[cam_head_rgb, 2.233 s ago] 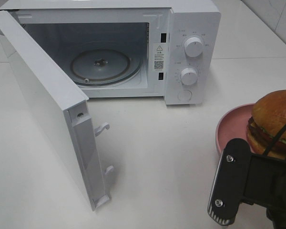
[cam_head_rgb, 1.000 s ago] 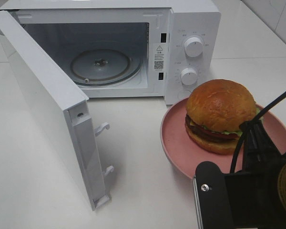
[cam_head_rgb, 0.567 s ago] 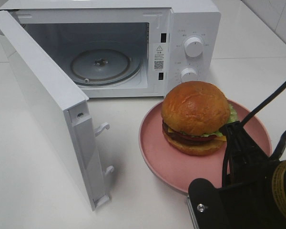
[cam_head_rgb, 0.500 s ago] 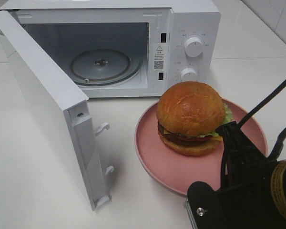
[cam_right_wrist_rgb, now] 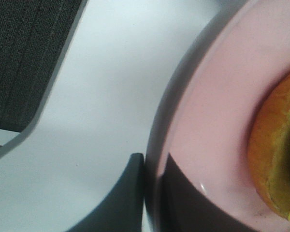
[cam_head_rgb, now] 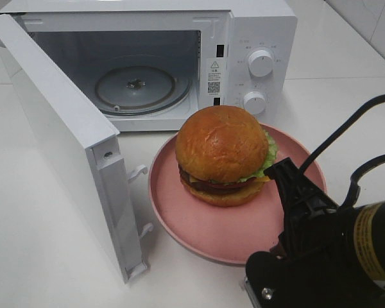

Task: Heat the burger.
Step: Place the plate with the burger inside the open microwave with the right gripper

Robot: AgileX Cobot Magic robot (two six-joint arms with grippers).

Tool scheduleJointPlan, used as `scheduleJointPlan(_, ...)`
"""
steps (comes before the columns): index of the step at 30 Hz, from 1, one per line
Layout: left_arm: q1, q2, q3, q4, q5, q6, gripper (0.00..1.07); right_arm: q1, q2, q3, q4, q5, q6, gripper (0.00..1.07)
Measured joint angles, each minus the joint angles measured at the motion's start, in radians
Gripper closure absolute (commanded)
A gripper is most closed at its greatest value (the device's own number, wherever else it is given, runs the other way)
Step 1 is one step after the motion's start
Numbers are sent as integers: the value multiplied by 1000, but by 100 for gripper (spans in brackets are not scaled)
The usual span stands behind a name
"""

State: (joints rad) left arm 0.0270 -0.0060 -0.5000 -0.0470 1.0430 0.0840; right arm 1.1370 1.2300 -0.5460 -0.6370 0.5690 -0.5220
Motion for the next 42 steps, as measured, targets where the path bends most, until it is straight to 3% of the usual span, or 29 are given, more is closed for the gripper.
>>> scheduleJointPlan(8, 0, 0, 0, 0, 0, 0, 7, -107, 0, 3, 29, -45, -182, 107)
scheduleJointPlan(30, 0, 0, 0, 0, 0, 0, 7, -387, 0, 3, 336, -129, -739, 107)
scheduleJointPlan(42, 0, 0, 0, 0, 0, 0, 7, -484, 0, 3, 485, -138, -978, 107)
